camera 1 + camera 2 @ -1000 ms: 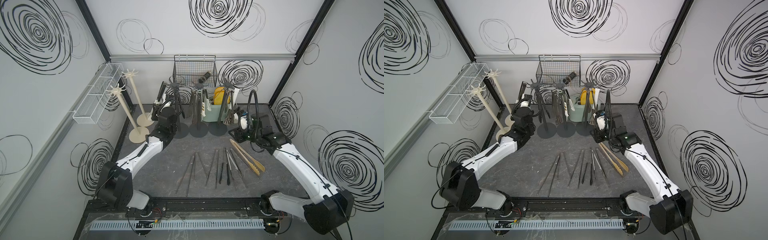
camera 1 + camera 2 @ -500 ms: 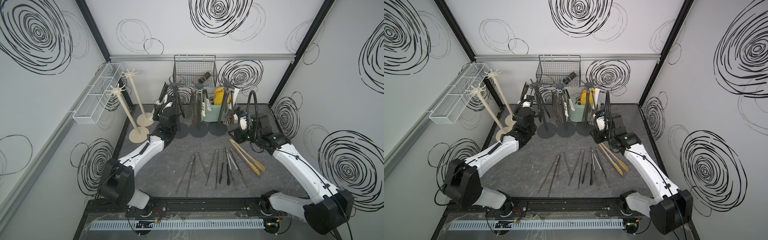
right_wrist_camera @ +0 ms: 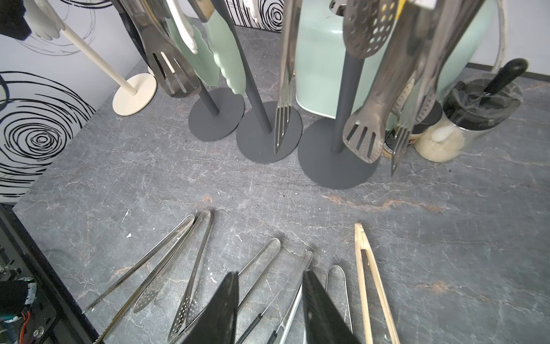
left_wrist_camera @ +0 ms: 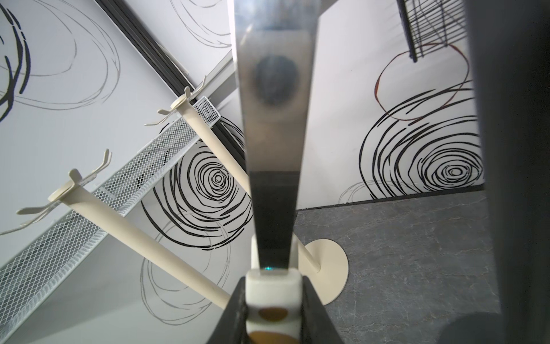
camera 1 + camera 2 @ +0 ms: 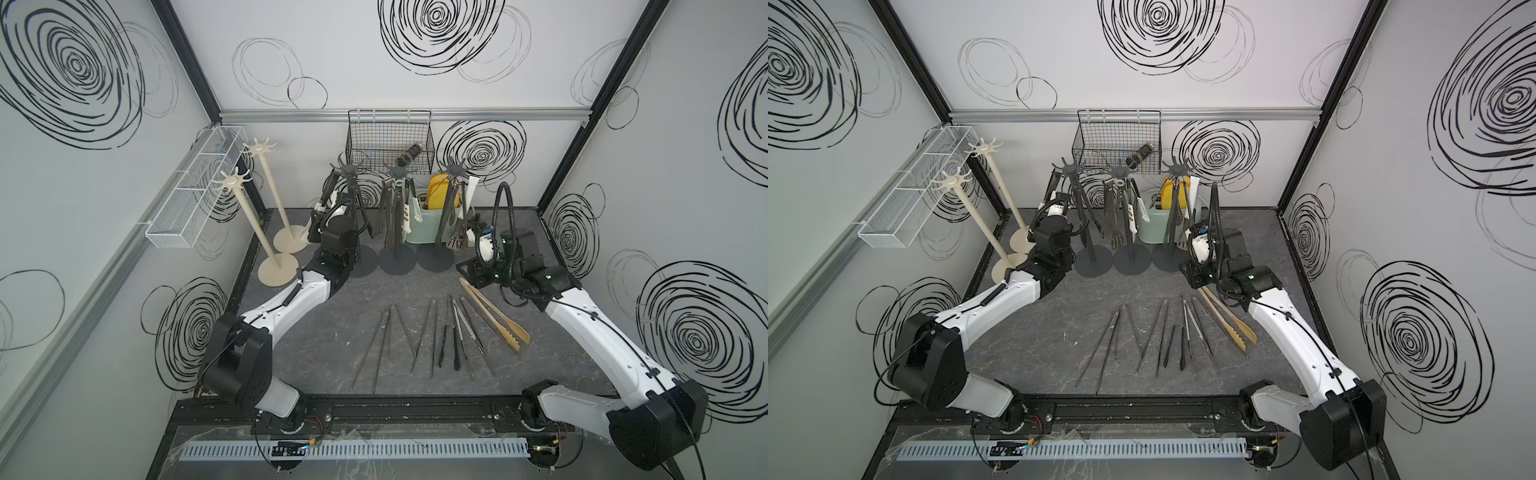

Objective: Hang food tongs on kitchen utensil racks
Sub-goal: Hang the food tongs on the rack.

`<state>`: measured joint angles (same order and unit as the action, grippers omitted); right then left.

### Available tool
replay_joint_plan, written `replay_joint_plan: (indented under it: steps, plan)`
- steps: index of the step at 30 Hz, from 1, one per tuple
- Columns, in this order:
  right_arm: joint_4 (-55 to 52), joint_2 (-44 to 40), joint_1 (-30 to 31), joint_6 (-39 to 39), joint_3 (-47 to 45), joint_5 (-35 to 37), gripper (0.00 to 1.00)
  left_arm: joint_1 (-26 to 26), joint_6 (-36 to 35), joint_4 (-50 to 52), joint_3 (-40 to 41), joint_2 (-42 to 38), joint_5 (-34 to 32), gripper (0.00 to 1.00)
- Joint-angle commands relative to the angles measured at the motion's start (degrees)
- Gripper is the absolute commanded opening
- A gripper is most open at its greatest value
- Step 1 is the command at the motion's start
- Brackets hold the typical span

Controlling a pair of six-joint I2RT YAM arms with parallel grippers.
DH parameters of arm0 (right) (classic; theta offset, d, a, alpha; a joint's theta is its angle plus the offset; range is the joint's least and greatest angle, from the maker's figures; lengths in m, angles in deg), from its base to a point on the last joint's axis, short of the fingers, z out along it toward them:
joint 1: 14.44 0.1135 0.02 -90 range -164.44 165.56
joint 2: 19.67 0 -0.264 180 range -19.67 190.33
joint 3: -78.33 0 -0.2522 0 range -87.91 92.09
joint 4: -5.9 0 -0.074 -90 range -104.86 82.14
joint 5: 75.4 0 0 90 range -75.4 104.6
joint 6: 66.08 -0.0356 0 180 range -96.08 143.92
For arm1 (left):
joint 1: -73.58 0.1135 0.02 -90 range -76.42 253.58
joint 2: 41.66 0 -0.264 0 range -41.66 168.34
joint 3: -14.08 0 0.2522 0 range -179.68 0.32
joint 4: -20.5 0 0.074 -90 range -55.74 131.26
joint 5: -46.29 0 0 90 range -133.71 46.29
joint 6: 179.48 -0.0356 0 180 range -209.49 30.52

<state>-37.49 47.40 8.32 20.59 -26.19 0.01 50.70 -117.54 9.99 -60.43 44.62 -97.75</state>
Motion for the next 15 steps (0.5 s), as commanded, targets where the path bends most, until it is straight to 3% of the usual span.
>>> replay_joint_plan:
  steps: [1, 11, 12, 13, 15]
  plan:
    - [-0.2, -1.4, 0.3, 1.0, -0.8, -0.1, 0.39, -0.5, -0.1, -2.1, 1.4, 1.1, 0.4, 0.0]
    - [0.3, -1.9, 0.7, 1.0, -1.4, 0.0, 0.39, -1.6, 0.7, -2.4, 3.1, 2.7, 0.4, 0.0]
    - [0.4, -1.9, 0.7, 1.0, -1.4, -0.1, 0.39, -1.8, 0.7, -2.3, 2.9, 3.1, 0.4, 0.02]
    - [0.4, -1.9, 0.7, 1.0, -1.3, 0.0, 0.39, -2.0, 0.7, -2.0, 2.8, 3.5, 0.5, 0.13]
    - [0.4, -1.9, 0.7, 1.1, -1.4, 0.1, 0.4, -2.2, 0.6, -1.8, 2.7, 4.2, 1.0, 0.2]
